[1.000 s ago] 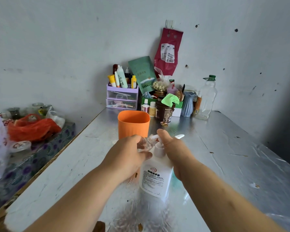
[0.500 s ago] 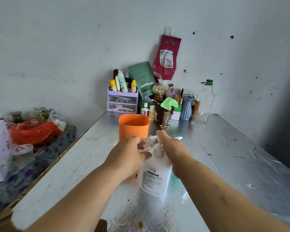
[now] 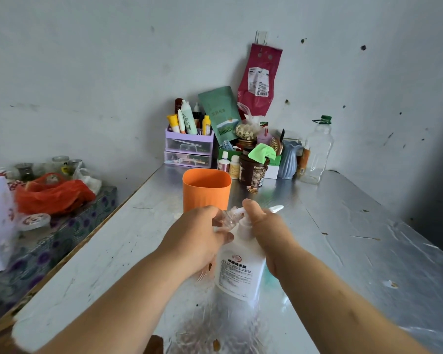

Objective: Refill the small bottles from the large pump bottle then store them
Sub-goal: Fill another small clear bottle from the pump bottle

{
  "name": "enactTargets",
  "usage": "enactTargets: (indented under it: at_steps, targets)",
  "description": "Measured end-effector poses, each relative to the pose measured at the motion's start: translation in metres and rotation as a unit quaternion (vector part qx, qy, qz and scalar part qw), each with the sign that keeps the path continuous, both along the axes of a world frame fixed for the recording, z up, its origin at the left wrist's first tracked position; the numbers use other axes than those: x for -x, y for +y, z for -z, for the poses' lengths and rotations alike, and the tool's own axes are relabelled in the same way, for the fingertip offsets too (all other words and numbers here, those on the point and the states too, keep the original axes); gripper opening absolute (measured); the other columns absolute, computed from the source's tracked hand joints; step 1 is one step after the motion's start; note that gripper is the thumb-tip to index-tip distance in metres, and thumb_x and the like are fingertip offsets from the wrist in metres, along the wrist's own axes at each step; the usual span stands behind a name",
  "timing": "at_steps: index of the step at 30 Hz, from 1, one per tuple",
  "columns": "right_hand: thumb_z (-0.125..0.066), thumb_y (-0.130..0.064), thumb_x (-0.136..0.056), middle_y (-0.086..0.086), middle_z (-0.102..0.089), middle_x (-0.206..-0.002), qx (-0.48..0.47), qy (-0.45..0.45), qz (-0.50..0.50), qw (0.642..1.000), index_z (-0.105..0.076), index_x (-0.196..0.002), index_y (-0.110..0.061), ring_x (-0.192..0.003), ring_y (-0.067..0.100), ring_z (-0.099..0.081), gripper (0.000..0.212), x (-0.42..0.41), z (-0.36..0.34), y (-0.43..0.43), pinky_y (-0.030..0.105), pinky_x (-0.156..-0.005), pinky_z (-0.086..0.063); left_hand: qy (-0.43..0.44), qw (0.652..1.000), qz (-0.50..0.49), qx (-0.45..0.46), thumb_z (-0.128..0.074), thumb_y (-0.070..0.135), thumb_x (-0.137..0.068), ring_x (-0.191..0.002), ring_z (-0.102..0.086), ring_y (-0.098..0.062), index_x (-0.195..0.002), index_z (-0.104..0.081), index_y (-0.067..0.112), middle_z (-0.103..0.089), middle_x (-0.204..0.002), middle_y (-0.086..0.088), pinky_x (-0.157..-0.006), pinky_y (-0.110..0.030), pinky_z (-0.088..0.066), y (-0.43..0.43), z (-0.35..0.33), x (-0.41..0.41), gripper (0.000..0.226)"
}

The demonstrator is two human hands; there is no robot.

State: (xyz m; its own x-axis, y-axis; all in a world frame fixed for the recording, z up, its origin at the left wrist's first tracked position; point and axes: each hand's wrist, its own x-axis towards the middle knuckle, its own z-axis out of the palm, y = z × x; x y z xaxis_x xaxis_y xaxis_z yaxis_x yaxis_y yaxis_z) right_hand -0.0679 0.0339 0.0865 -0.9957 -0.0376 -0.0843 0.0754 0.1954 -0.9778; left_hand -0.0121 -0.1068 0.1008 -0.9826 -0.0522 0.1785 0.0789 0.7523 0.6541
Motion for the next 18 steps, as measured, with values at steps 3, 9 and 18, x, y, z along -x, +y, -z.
enactTargets:
  at_steps: [3,9,18]
  targets:
    - [-0.051,-0.057,-0.072,0.007,-0.068,-0.084,-0.003,0.000,0.008,1.000,-0.062,-0.081,-0.021,-0.090,0.032,-0.065,0.038,0.002,0.006,0.000,0.045,-0.088,-0.051,-0.007,1.000,0.002,-0.003,-0.071,0.036,-0.086,-0.103,-0.060,-0.010,-0.111,-0.060,0.030,-0.063,-0.122,0.015,-0.087,-0.032,-0.050,-0.001,0.004,0.002,0.028]
    - [-0.047,-0.061,-0.065,0.017,-0.069,-0.102,-0.022,-0.047,-0.005,0.999,-0.065,-0.079,-0.016,-0.099,0.033,-0.064,0.050,-0.003,-0.006,-0.001,0.047,-0.096,-0.048,-0.005,1.000,0.001,-0.010,-0.070,0.038,-0.087,-0.103,-0.059,-0.009,-0.116,-0.059,0.029,-0.062,-0.124,0.015,-0.088,-0.031,-0.049,0.001,0.003,0.000,0.033]
    - [-0.049,-0.052,-0.067,0.020,-0.069,-0.101,-0.016,-0.034,-0.013,0.999,-0.063,-0.072,-0.017,-0.090,0.032,-0.064,0.037,-0.005,-0.013,0.002,0.041,-0.086,-0.050,0.010,1.000,-0.003,-0.015,-0.072,0.036,-0.085,-0.106,-0.060,-0.011,-0.117,-0.060,0.029,-0.063,-0.123,0.013,-0.089,-0.032,-0.049,0.002,-0.003,-0.001,0.036]
